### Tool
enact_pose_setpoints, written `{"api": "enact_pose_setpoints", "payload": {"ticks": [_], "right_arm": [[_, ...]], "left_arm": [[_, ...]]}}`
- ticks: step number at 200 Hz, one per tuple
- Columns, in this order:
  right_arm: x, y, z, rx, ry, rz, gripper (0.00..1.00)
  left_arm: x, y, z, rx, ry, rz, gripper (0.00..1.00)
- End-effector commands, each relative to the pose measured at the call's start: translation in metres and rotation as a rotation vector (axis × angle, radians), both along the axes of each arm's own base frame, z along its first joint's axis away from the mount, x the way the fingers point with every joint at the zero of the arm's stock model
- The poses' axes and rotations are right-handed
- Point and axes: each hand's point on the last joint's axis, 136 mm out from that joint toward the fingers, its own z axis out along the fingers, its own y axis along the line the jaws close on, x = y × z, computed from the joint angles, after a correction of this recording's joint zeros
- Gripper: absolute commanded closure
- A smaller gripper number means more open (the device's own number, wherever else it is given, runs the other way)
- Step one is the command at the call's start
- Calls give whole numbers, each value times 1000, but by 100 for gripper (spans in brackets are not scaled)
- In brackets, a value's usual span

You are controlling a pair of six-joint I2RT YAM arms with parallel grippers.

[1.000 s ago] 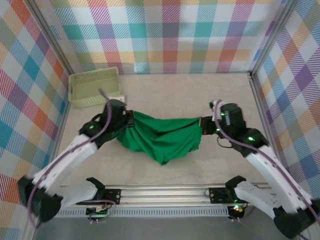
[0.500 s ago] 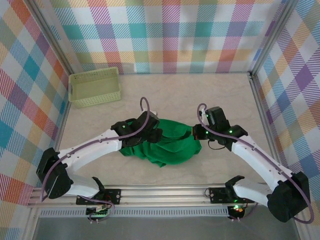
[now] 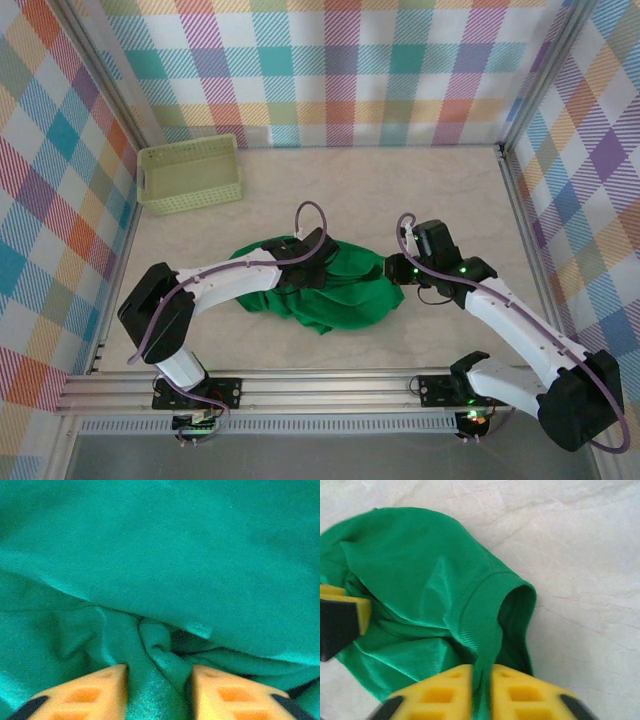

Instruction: Fold the inside-out t-shirt

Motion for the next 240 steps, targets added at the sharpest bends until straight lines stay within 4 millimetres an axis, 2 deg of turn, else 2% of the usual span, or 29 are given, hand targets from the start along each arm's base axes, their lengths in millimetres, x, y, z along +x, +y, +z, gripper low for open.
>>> {"api": "enact_pose_setpoints", "payload": {"ticks": [1, 17, 29, 44, 56, 78, 102, 124, 147, 169, 179, 199, 219, 240], "right_arm": [[6, -13, 5, -65, -46, -39, 61], [9, -11, 16, -77, -83, -12, 48], [11, -5, 23, -89, -100, 22, 41], [13, 12, 28, -92, -125, 95, 36], [13, 36, 29, -61, -133, 182, 34], [15, 80, 17, -8, -102, 329, 35], [14, 124, -9, -64, -73, 474, 35], [19, 146, -29, -94, -41, 513, 35], [28, 150, -48, -128, -7, 503, 40], [27, 154, -60, -127, 23, 522, 48], [27, 154, -64, -136, 36, 521, 55], [38, 141, -68, -220, 26, 454, 76], [51, 122, -47, -274, -53, 361, 100], [58, 99, -8, -272, -138, 270, 100]], "left_arm": [[6, 4, 2, -21, -29, 49, 77], [1, 6, 4, -82, -54, 59, 87], [-5, 8, 7, -144, -79, 60, 90], [-8, 8, 16, -240, -133, 63, 93], [-12, 10, 21, -302, -162, 64, 94], [-20, 11, 28, -397, -197, 52, 95], [-27, 13, 28, -444, -205, 40, 96], [-32, 19, 24, -444, -209, 42, 97], [-37, 23, 26, -461, -225, 28, 98], [-38, 24, 30, -471, -244, 10, 98], [-39, 24, 31, -473, -249, 2, 98], [-39, 25, 34, -470, -263, -9, 98], [-38, 25, 38, -452, -271, -25, 98], [-33, 23, 50, -427, -292, -56, 99]]}}
